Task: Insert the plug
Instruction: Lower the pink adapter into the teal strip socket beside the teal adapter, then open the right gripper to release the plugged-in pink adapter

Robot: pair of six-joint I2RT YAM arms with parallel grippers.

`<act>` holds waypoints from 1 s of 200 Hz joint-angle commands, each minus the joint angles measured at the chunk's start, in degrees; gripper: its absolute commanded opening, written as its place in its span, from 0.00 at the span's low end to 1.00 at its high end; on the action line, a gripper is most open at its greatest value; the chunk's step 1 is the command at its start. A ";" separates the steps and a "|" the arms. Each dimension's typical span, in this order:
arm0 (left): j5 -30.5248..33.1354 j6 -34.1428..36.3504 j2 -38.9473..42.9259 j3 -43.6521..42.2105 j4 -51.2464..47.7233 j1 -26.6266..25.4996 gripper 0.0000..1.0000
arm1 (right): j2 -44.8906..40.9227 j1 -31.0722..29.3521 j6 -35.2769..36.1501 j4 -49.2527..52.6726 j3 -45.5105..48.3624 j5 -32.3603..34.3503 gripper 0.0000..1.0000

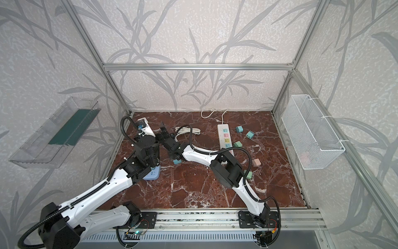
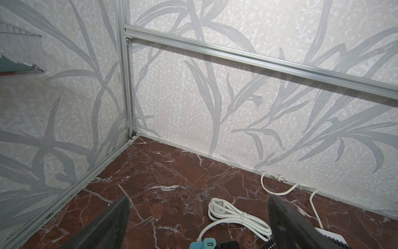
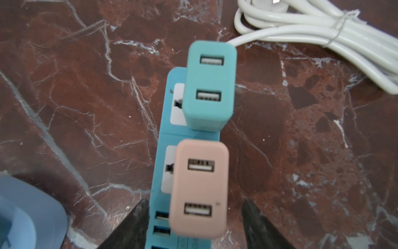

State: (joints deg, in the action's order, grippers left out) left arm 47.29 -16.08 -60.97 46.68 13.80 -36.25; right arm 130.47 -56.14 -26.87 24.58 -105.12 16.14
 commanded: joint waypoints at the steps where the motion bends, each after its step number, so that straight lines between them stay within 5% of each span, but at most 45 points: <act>1: -1.17 -1.46 2.00 -1.23 2.01 0.88 0.99 | -6.19 0.14 1.38 0.15 1.44 -0.48 0.69; 59: -1.94 -0.71 4.53 -3.48 5.88 1.49 0.99 | -12.60 1.14 4.02 -12.36 13.57 -3.06 0.69; 200: -3.08 -1.94 3.36 -4.05 5.75 1.45 0.98 | -5.47 5.43 3.59 -13.65 11.45 -5.30 0.62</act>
State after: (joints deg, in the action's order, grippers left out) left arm 44.23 -16.60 -57.54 42.85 18.83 -35.07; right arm 123.85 -50.92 -23.53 11.73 -95.24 11.35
